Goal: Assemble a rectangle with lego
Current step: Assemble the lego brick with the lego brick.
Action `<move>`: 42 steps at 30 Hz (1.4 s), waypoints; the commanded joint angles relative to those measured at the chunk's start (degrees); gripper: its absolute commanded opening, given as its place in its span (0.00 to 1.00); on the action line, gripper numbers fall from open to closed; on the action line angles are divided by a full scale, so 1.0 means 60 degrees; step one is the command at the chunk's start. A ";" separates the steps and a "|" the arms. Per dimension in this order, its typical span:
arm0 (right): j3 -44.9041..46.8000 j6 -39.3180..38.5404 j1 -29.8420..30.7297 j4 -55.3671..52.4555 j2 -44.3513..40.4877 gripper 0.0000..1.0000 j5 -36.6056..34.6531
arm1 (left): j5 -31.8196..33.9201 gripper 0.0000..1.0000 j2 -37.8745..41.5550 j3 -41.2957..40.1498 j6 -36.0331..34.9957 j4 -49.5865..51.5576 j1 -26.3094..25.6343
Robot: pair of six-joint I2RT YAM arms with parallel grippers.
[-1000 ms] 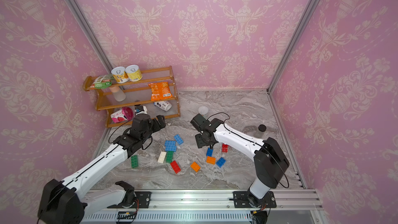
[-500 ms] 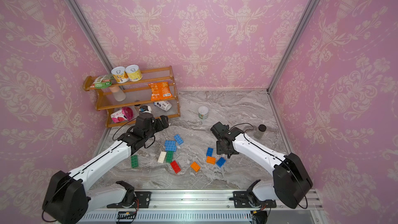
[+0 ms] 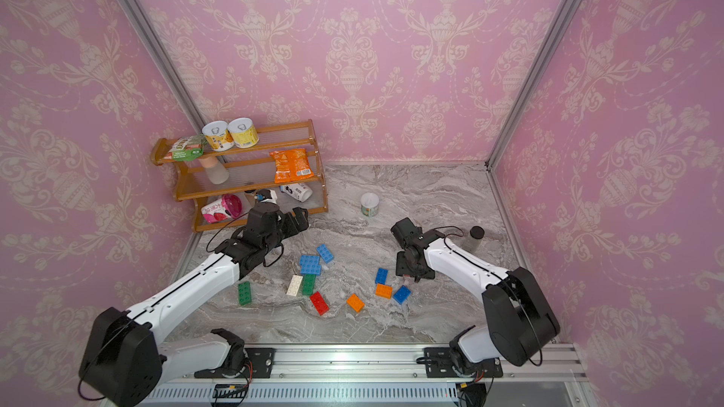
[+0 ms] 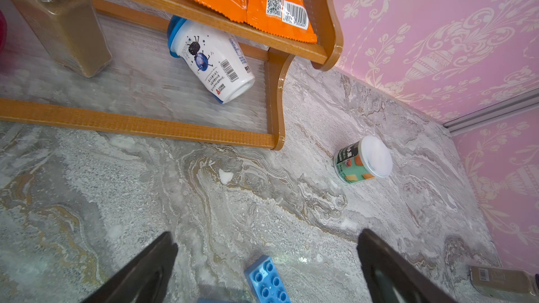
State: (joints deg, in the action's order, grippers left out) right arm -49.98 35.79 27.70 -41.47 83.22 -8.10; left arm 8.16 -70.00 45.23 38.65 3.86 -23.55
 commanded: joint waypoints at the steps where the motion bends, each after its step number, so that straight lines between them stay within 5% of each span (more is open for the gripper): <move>1: 0.0057 -0.0194 -0.0153 0.0156 0.0205 0.38 0.0104 | -0.0073 0.99 -0.0143 0.0266 0.0105 -0.0043 -0.0085; 42: 0.0507 -0.0608 -0.0558 0.0431 0.1414 0.39 0.0483 | 0.0042 0.99 -0.0144 0.0221 0.0040 -0.0033 -0.0089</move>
State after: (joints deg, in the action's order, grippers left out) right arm -49.76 32.99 24.51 -38.02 87.57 -6.22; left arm 8.19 -70.98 45.41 38.63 3.86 -23.55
